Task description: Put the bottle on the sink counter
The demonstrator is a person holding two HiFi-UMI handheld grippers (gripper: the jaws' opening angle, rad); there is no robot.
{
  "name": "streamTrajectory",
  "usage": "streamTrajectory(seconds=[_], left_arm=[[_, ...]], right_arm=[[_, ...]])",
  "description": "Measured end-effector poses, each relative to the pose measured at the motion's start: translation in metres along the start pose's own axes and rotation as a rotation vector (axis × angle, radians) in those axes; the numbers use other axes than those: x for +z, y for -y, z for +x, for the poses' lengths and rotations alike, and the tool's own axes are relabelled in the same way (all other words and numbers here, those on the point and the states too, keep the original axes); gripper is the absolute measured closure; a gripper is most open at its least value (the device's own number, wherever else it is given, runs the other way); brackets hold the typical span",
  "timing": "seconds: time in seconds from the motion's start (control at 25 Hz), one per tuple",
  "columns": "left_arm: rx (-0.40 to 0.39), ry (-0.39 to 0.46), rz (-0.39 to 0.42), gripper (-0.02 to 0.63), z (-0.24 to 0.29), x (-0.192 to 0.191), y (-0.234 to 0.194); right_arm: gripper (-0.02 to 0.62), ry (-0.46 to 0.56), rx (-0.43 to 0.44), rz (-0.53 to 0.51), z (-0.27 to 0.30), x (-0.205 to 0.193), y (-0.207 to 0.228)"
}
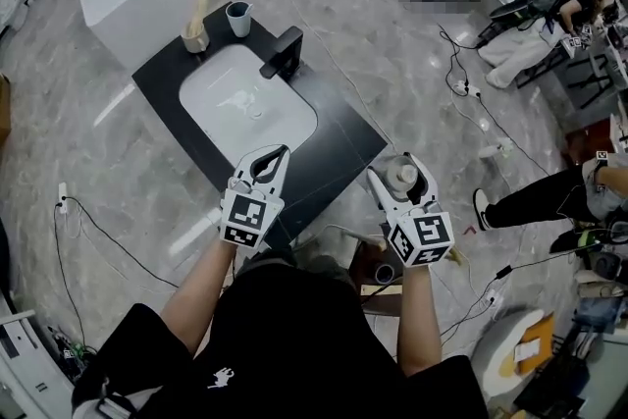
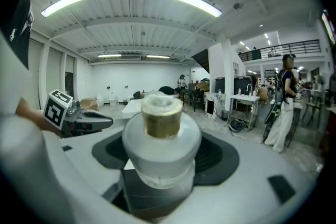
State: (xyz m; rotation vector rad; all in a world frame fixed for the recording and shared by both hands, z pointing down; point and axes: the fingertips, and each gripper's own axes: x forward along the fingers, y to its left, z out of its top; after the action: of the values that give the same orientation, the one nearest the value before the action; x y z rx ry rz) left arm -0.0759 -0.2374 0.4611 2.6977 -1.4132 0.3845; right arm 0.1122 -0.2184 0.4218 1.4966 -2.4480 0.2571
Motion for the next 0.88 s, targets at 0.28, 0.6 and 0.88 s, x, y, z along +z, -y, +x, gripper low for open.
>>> streamTrajectory(seconds=[0.28, 0.6, 0.88], left_arm=[[-0.004, -0.010, -0.013, 0.604, 0.012, -0.006, -0.022], [0.008, -0.050, -0.044, 0.604, 0.034, -0.023, -0.034], [0.015, -0.080, -0.079, 0.604, 0.059, -0.036, -0.036]], right_arm=[[0.261, -0.019, 0.002, -0.013, 0.029, 0.003, -0.002], [0.261, -0.052, 0.036, 0.007, 0.075, -0.014, 0.004], [0.261, -0.075, 0.056, 0.005, 0.115, -0.030, 0.016]])
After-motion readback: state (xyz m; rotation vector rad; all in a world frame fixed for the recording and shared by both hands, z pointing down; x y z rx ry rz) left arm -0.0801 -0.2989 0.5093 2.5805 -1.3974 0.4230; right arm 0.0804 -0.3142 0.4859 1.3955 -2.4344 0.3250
